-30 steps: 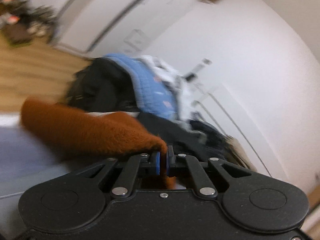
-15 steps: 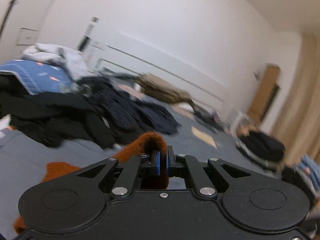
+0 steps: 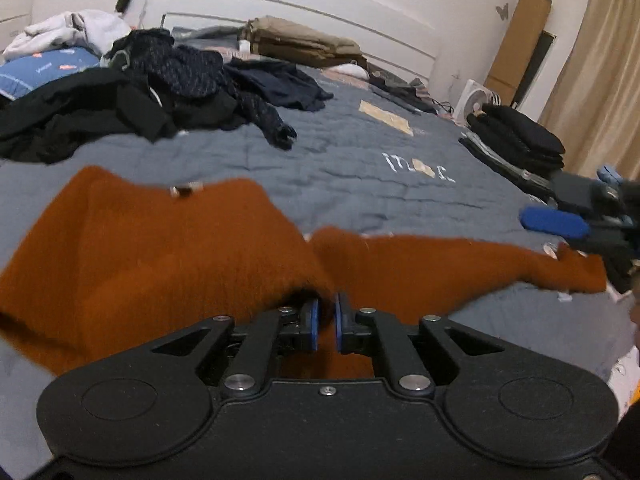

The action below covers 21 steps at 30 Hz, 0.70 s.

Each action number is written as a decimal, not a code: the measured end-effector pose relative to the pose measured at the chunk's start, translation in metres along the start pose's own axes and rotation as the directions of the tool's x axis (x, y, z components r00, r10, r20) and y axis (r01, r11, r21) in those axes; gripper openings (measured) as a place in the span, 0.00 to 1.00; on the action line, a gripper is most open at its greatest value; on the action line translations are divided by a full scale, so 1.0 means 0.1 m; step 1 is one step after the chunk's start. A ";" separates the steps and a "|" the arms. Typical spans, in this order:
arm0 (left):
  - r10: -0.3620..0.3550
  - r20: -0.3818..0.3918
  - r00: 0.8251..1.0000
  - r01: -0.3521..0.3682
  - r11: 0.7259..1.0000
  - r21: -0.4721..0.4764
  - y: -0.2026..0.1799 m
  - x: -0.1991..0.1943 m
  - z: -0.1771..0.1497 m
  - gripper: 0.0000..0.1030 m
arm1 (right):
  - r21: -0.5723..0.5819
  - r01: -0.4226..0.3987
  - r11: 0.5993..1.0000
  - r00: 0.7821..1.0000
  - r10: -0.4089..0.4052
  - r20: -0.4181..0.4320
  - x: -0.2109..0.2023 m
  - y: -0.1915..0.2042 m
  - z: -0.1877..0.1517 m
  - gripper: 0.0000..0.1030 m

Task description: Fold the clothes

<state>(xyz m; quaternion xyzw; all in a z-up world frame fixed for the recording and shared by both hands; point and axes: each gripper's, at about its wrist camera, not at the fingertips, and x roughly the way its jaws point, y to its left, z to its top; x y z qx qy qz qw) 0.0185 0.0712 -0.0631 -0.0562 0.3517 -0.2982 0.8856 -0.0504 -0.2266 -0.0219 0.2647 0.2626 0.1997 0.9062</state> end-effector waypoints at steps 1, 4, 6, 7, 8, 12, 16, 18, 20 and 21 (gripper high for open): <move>-0.001 0.009 1.000 0.001 1.000 -0.015 0.02 -0.06 -0.01 0.20 | -0.008 0.007 1.000 1.000 -0.007 -0.002 0.01 0.00 0.00 0.54; -0.018 0.054 0.998 0.021 0.998 -0.062 0.07 -0.32 -0.03 0.57 | -0.038 0.025 0.999 1.000 -0.025 -0.017 0.04 0.04 -0.01 0.54; -0.045 0.095 0.994 0.052 0.996 -0.070 0.11 -0.49 0.00 0.57 | -0.083 0.038 0.996 0.999 -0.040 -0.027 0.07 0.10 -0.02 0.54; -0.048 0.125 0.991 0.058 0.995 -0.080 0.15 -0.58 0.02 0.57 | -0.111 0.045 0.993 0.998 -0.048 -0.029 0.08 0.15 -0.04 0.54; -0.051 0.155 0.987 0.065 0.994 -0.090 0.19 -0.67 0.03 0.57 | -0.141 0.054 0.988 0.998 -0.059 -0.030 0.10 0.19 -0.05 0.54; 0.022 0.236 0.972 0.031 0.975 -0.220 0.53 -0.85 0.07 0.57 | -0.291 0.061 0.955 0.996 -0.077 -0.042 0.18 0.45 -0.16 0.54; 0.098 0.257 0.961 -0.029 0.965 -0.259 0.73 -0.90 0.09 0.56 | -0.449 0.046 0.892 0.993 -0.091 -0.080 0.36 0.74 -0.30 0.54; 0.095 0.251 0.963 -0.031 0.968 -0.248 0.76 -0.88 0.12 0.56 | -0.516 0.045 0.855 0.989 -0.110 -0.096 0.48 0.87 -0.37 0.54; 0.092 0.252 0.963 -0.028 0.969 -0.247 0.80 -0.90 0.13 0.56 | -0.600 0.051 0.799 0.987 -0.132 -0.092 0.57 1.00 -0.44 0.54; 0.095 0.255 0.962 -0.029 0.968 -0.250 0.82 -0.91 0.13 0.56 | -0.640 0.054 0.767 0.986 -0.143 -0.088 0.62 1.06 -0.48 0.54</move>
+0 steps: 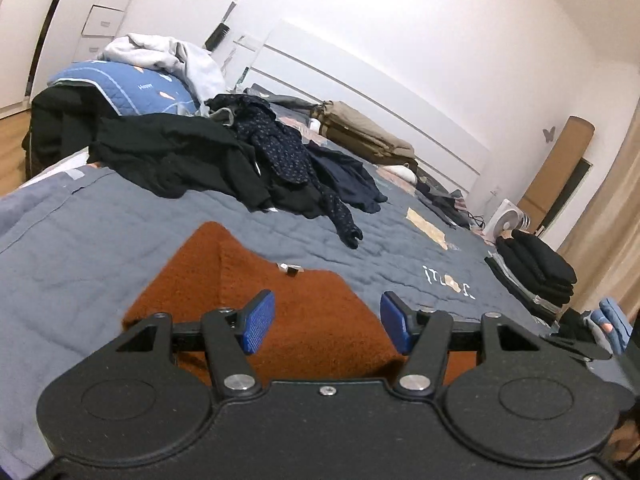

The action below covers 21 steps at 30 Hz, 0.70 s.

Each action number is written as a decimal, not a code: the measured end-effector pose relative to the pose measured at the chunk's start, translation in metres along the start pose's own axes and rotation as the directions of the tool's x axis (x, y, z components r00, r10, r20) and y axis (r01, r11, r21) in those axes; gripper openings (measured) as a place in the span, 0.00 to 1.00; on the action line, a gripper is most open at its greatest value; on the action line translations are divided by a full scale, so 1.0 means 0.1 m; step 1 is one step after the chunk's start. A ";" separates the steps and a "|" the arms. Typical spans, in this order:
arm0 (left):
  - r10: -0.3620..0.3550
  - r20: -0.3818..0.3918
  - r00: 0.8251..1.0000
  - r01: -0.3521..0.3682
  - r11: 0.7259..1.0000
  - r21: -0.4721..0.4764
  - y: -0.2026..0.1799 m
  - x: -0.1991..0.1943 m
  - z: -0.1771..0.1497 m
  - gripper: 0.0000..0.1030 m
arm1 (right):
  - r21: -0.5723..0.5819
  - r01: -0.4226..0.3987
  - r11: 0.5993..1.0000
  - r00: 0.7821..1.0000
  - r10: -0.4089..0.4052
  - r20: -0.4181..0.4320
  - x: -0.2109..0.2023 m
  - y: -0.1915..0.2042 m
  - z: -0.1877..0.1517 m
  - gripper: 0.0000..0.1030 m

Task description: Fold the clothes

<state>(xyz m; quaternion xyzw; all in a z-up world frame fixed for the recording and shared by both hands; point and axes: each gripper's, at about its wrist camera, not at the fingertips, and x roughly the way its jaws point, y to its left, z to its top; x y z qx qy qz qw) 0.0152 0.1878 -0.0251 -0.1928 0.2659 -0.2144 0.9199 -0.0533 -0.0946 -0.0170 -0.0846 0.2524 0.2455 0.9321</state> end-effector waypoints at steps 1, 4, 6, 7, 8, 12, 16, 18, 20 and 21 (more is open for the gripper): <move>0.002 0.006 1.000 -0.002 1.000 -0.006 0.02 -0.01 0.01 0.56 | -0.049 0.012 0.999 1.000 -0.012 -0.006 0.05 0.06 0.02 0.54; 0.012 0.026 1.000 -0.012 1.000 -0.027 0.09 -0.07 0.02 0.56 | -0.185 0.040 0.982 0.999 -0.046 -0.028 0.22 0.23 0.05 0.54; 0.021 0.040 0.999 -0.019 0.999 -0.038 0.14 -0.12 0.02 0.56 | -0.243 0.041 0.969 0.998 -0.053 -0.045 0.32 0.30 0.07 0.54; 0.021 0.040 0.999 -0.020 0.999 -0.042 0.15 -0.13 0.03 0.56 | -0.264 0.043 0.963 0.997 -0.059 -0.054 0.37 0.33 0.07 0.54; 0.022 0.039 0.999 -0.021 0.999 -0.045 0.16 -0.13 0.03 0.56 | -0.285 0.045 0.957 0.996 -0.066 -0.062 0.42 0.36 0.08 0.54; 0.023 0.037 0.999 -0.021 0.998 -0.055 0.18 -0.15 0.05 0.56 | -0.362 0.054 0.931 0.992 -0.093 -0.091 0.64 0.47 0.08 0.54; 0.032 0.048 0.998 -0.029 0.998 -0.058 0.21 -0.17 0.07 0.56 | -0.410 0.102 0.906 0.983 -0.155 -0.099 0.85 0.56 0.06 0.50; 0.042 0.054 0.998 -0.039 0.997 -0.059 0.23 -0.19 0.07 0.56 | -0.424 0.097 0.901 0.982 -0.157 -0.108 0.92 0.60 0.05 0.46; 0.051 0.060 0.997 -0.047 0.997 -0.063 0.24 -0.21 0.08 0.56 | -0.438 0.101 0.893 0.979 -0.168 -0.117 0.98 0.62 0.04 0.16; 0.052 0.063 0.997 -0.048 0.997 -0.067 0.25 -0.22 0.09 0.56 | -0.441 0.111 0.891 0.976 -0.181 -0.120 1.00 0.61 0.04 0.07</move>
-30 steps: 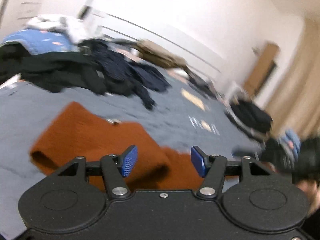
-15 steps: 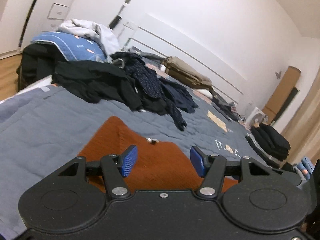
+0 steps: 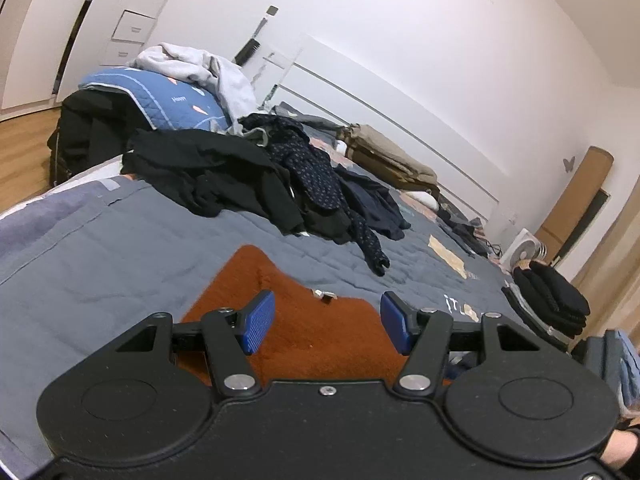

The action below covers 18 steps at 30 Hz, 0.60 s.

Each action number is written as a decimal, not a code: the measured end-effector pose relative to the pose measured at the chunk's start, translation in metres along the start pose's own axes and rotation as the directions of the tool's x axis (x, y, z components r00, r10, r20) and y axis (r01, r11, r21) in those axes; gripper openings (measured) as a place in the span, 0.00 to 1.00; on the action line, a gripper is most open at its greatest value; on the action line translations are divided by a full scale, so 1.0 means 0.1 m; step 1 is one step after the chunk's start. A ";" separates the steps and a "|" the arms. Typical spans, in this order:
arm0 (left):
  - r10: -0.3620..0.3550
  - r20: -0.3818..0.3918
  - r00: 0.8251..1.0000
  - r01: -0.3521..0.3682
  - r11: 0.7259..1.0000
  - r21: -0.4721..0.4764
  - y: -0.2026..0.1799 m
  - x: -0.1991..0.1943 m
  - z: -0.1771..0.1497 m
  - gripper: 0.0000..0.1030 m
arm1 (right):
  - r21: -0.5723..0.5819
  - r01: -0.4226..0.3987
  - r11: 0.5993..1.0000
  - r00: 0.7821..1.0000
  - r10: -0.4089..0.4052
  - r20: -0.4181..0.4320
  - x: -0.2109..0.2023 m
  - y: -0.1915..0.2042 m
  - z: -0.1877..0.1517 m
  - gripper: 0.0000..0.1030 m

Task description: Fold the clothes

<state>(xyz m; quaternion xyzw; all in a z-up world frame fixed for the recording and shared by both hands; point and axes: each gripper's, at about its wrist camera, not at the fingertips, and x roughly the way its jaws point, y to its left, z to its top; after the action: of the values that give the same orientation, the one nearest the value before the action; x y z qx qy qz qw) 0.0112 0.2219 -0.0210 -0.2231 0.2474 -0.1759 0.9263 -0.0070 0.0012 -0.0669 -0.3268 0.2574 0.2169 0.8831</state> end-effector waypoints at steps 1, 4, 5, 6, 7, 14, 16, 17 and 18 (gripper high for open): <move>0.002 0.002 1.000 -0.002 1.000 0.000 0.00 -0.01 0.00 0.56 | 0.030 -0.001 1.000 1.000 0.001 0.006 -0.01 -0.04 0.01 0.05; 0.011 0.004 1.000 -0.011 1.000 0.000 0.01 -0.01 0.02 0.56 | 0.202 -0.018 0.979 0.998 0.007 0.056 -0.13 -0.26 0.02 0.05; 0.013 0.005 1.000 -0.013 1.000 -0.001 0.01 -0.01 0.02 0.56 | 0.288 -0.031 0.957 0.997 0.008 0.080 -0.20 -0.37 0.01 0.05; 0.016 0.005 1.000 -0.016 1.000 -0.004 0.02 -0.01 0.02 0.56 | 0.390 -0.061 0.919 0.994 0.019 0.111 -0.29 -0.50 -0.02 0.05; 0.020 0.005 1.000 -0.020 1.000 -0.007 0.02 0.00 0.02 0.56 | 0.489 -0.096 0.867 0.989 0.027 0.145 -0.37 -0.63 -0.05 0.05; 0.060 -0.016 0.998 -0.059 0.998 0.033 -0.02 0.04 0.00 0.56 | 0.923 -0.323 0.211 0.940 -0.038 0.338 -0.91 -1.29 -0.92 0.05; 0.083 -0.031 0.996 -0.082 0.995 0.057 -0.05 0.08 -0.02 0.56 | 0.959 -0.222 0.178 0.972 -0.040 0.233 -0.91 -1.28 -1.16 0.06; 0.095 -0.040 0.995 -0.093 0.993 0.069 -0.06 0.10 -0.04 0.56 | 0.966 -0.160 0.205 0.985 -0.028 0.169 -0.89 -1.26 -1.24 0.07; 0.108 -0.050 0.993 -0.103 0.991 0.081 -0.07 0.12 -0.06 0.56 | 0.968 -0.094 0.234 0.995 -0.012 0.100 -0.85 -1.22 -1.32 0.07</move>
<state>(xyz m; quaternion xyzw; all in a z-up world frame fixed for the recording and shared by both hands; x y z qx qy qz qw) 0.0169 0.2089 -0.0267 -0.1684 0.2768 -0.1422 0.9353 -0.0466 -0.1924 -0.0450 0.3057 0.3069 0.0481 0.9000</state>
